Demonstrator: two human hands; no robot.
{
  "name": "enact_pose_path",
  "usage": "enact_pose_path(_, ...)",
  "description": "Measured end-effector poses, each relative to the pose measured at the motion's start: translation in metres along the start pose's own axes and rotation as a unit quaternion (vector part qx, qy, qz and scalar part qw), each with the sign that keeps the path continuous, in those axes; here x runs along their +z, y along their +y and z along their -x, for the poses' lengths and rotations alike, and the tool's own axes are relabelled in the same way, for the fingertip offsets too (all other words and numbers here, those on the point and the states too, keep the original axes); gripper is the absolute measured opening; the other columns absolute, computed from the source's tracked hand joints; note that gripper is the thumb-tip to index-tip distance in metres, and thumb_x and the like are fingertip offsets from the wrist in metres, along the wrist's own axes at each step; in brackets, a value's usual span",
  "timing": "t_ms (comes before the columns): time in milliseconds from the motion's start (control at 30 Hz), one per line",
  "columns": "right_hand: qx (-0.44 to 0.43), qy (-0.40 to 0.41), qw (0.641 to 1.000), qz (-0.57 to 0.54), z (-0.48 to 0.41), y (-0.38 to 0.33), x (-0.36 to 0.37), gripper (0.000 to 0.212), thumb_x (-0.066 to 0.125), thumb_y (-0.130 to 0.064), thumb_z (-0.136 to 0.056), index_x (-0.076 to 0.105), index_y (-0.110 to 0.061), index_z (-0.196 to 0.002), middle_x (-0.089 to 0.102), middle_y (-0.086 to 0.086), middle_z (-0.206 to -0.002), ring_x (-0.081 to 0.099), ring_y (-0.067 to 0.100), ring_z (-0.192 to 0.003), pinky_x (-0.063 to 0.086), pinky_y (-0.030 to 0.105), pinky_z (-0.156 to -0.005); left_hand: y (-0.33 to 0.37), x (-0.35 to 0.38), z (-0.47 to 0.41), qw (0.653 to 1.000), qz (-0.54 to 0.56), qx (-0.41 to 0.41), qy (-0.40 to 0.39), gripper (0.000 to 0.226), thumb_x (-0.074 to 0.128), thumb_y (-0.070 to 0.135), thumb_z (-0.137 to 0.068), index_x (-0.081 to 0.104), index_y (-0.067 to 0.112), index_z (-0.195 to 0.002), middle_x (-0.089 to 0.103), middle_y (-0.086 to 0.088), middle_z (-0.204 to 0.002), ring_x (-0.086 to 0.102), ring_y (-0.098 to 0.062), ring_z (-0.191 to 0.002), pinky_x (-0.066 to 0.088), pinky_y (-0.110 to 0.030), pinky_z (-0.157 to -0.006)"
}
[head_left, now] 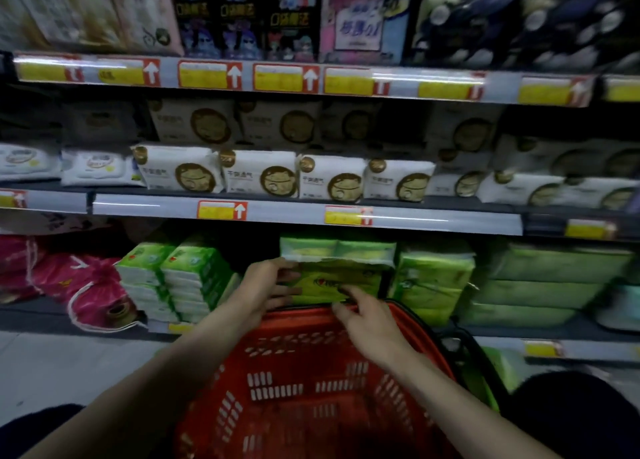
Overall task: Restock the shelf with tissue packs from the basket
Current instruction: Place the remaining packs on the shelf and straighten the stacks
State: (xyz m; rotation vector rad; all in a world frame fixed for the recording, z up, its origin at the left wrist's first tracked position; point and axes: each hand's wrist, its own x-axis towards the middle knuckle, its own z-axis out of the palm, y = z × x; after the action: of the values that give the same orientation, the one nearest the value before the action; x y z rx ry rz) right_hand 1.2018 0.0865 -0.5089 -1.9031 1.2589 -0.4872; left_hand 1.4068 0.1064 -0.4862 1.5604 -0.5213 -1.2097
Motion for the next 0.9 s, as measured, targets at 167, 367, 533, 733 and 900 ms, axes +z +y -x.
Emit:
enact_pose_path(167,-0.003,0.058,0.998,-0.017,0.004,-0.003,-0.075,0.044,0.059,-0.040,-0.104,0.057,-0.028,-0.146,0.064,0.000,-0.143,0.057,0.024,-0.134,0.046,0.034,-0.106,0.018,0.107,0.043,0.994,-0.019,0.048,-0.093,0.022,0.056,0.016,-0.099,0.075,0.011,-0.109,0.078,-0.010,-0.099,0.070,-0.020,-0.074,0.054,-0.034,-0.075)
enact_pose_path(367,0.016,0.179,0.979,-0.100,0.039,0.034,-0.170,0.046,0.066,-0.047,-0.094,0.065,-0.029,-0.136,0.071,-0.006,-0.128,0.064,0.016,-0.123,0.050,0.039,-0.106,0.056,0.221,0.075,0.982,-0.014,0.097,-0.159,0.024,0.052,0.014,-0.101,0.075,0.014,-0.108,0.076,-0.011,-0.103,0.069,-0.021,-0.073,0.051,-0.033,-0.073)
enact_pose_path(533,0.125,0.242,0.943,-0.189,0.090,0.118,-0.215,0.035,0.062,-0.034,-0.104,0.064,-0.023,-0.137,0.064,-0.008,-0.123,0.058,0.016,-0.119,0.046,0.034,-0.098,0.046,0.323,0.091,0.970,0.003,0.035,-0.241,0.029,0.053,0.023,-0.101,0.068,0.010,-0.122,0.074,-0.010,-0.105,0.070,-0.031,-0.090,0.054,-0.033,-0.073)
enact_pose_path(733,0.261,0.245,0.912,-0.200,0.143,0.247,-0.213,0.033,0.064,-0.029,-0.101,0.071,-0.014,-0.129,0.070,0.003,-0.128,0.061,0.026,-0.125,0.044,0.038,-0.102,-0.032,0.421,0.078,0.940,-0.171,-0.056,-0.291,0.015,0.052,0.028,-0.100,0.061,0.016,-0.100,0.064,-0.013,-0.110,0.064,-0.026,-0.076,0.050,-0.030,-0.068)
enact_pose_path(900,0.357,0.220,0.888,-0.189,0.159,0.316,-0.181,0.056,0.069,-0.035,-0.097,0.058,-0.014,-0.148,0.059,0.009,-0.151,0.054,0.032,-0.138,0.043,0.042,-0.114,-0.078,0.452,0.032,0.836,-0.444,-0.153,-0.285,0.056,0.058,0.038,-0.098,0.045,0.013,-0.147,0.052,-0.016,-0.130,0.062,-0.035,-0.100,0.057,-0.042,-0.078)
